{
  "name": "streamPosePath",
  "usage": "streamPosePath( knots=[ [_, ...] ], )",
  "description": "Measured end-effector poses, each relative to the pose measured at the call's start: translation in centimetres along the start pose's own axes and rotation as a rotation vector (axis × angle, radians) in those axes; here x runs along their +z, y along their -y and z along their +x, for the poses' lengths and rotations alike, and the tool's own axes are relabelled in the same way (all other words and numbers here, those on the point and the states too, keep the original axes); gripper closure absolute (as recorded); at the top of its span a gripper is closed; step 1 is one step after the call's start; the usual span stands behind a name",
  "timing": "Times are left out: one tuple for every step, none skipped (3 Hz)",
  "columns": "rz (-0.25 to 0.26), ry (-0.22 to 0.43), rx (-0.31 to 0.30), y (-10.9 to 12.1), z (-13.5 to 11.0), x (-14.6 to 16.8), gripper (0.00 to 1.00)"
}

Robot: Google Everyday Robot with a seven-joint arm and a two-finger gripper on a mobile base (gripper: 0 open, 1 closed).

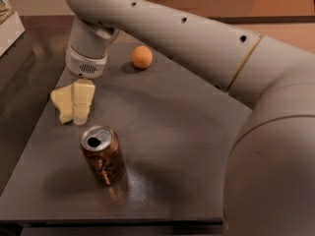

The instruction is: Move sponge near orange can

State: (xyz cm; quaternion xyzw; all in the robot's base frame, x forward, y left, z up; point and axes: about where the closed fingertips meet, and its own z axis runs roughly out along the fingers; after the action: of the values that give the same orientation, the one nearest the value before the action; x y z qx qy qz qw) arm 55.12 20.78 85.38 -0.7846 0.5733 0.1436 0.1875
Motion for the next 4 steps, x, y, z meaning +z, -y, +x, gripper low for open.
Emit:
streamPosePath(
  knots=[
    [-0.009,-0.012,-0.003,0.01,0.2,0.94,0.0],
    [-0.011,-0.016,-0.003,0.03,0.34,1.16,0.0],
    [-0.02,-0.022,-0.005,0.14,0.67,1.41,0.18],
    [-0.02,-0.023,-0.006,0.26,0.91,1.28,0.41]
  ],
)
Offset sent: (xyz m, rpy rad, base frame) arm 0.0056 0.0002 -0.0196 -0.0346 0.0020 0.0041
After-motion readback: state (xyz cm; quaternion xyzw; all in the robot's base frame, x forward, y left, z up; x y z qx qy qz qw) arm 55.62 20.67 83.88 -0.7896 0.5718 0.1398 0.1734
